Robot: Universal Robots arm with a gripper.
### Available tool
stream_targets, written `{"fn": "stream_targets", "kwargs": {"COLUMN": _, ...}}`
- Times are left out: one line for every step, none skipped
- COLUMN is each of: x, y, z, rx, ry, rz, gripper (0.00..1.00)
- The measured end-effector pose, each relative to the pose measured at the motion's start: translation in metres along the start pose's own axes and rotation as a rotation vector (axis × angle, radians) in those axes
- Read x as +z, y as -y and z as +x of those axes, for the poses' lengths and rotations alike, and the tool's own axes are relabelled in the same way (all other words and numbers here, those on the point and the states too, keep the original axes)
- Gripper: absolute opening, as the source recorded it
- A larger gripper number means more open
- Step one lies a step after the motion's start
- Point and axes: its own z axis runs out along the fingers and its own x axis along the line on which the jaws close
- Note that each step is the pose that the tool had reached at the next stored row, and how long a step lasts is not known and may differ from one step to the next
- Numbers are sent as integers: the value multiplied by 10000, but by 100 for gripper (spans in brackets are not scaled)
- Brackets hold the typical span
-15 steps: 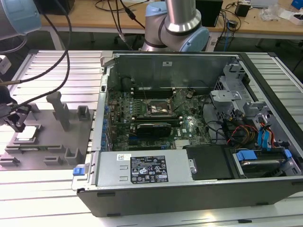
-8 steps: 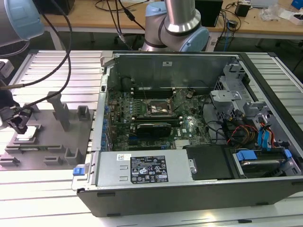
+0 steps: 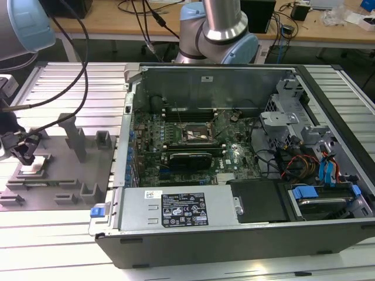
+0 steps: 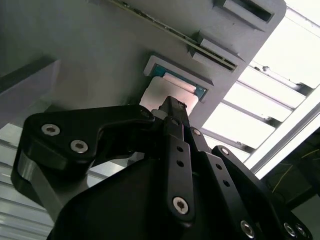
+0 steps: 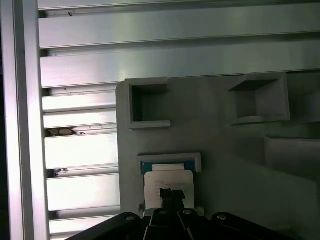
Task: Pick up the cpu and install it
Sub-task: 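Pick up the cpu and move it towards the insertion slot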
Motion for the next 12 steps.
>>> {"fn": "stream_targets", "kwargs": {"x": 14, "y": -5, "z": 1, "rx": 1, "ry": 1, "rz": -3, "gripper": 11}}
{"fn": "stream_targets", "kwargs": {"x": 26, "y": -8, "z": 1, "rx": 1, "ry": -1, "rz": -9, "gripper": 11}}
{"fn": "stream_targets", "kwargs": {"x": 34, "y": -10, "z": 2, "rx": 1, "ry": -2, "rz": -13, "gripper": 11}}
{"fn": "stream_targets", "kwargs": {"x": 37, "y": -11, "z": 2, "rx": 1, "ry": -3, "rz": -13, "gripper": 11}}
{"fn": "stream_targets", "kwargs": {"x": 37, "y": -11, "z": 3, "rx": 1, "ry": -4, "rz": -13, "gripper": 11}}
{"fn": "stream_targets", "kwargs": {"x": 36, "y": -11, "z": 3, "rx": 2, "ry": -4, "rz": -12, "gripper": 11}}
{"fn": "stream_targets", "kwargs": {"x": 37, "y": -11, "z": 3, "rx": 2, "ry": -4, "rz": -13, "gripper": 11}}
{"fn": "stream_targets", "kwargs": {"x": 38, "y": -11, "z": 3, "rx": 2, "ry": -2, "rz": -13, "gripper": 11}}
{"fn": "stream_targets", "kwargs": {"x": 38, "y": -11, "z": 3, "rx": 2, "ry": -3, "rz": -14, "gripper": 11}}
{"fn": "stream_targets", "kwargs": {"x": 38, "y": -11, "z": 3, "rx": 2, "ry": -2, "rz": -14, "gripper": 11}}
{"fn": "stream_targets", "kwargs": {"x": 39, "y": -11, "z": 3, "rx": 2, "ry": -2, "rz": -14, "gripper": 11}}
{"fn": "stream_targets", "kwargs": {"x": 39, "y": -11, "z": 3, "rx": 1, "ry": -2, "rz": -14, "gripper": 17}}
